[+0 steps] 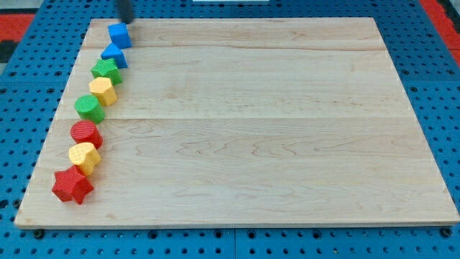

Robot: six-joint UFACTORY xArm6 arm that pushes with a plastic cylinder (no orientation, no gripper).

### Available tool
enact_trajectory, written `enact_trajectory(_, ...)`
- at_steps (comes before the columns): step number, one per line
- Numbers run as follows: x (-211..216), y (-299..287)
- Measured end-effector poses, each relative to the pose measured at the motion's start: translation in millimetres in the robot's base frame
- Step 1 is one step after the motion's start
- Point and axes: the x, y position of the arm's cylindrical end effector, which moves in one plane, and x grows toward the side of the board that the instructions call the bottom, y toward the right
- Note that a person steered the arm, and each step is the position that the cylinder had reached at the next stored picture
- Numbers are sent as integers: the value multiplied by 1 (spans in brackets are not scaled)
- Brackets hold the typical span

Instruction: Move the blue cube parallel to the right of the blue triangle

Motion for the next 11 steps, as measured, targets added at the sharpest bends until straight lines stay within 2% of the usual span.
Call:
enact_trajectory(1,15,-37)
enact_trajectory(2,43,3)
enact_trajectory(4,46,69)
enact_trajectory(5,46,149)
enact_trajectory(6,50,182)
enact_trajectory(7,64,144)
enact_trajectory(8,78,187)
enact_trajectory(10,66,350)
enact_trajectory(11,66,388)
